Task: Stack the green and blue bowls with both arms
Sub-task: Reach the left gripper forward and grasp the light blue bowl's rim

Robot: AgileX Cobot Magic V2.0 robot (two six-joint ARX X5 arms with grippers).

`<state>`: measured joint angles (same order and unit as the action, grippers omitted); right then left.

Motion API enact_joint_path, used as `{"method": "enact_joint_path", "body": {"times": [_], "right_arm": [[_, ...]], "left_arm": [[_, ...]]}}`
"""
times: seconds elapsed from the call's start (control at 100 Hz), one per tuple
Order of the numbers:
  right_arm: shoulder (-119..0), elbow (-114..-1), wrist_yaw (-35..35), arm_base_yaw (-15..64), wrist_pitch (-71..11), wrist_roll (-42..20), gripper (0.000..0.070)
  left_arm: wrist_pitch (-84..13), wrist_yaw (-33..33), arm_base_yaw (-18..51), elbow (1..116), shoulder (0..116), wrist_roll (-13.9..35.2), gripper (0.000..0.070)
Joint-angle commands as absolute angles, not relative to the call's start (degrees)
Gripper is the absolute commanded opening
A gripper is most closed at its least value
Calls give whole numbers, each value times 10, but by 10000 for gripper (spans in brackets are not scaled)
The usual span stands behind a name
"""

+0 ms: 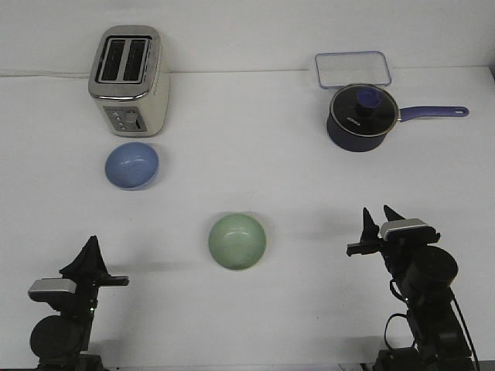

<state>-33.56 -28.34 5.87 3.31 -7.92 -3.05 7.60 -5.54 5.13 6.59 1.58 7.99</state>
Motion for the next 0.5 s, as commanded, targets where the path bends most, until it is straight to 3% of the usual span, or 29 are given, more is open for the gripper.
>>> {"method": "enact_joint_path", "body": {"times": [0.0, 0.49], "right_arm": [[-338, -289, 59, 34, -72, -34, 297], [-338, -289, 59, 34, -72, -34, 297]], "left_arm": [[62, -67, 51, 114, 31, 99, 13], [-293, -70, 51, 527, 409, 75, 13]]}}
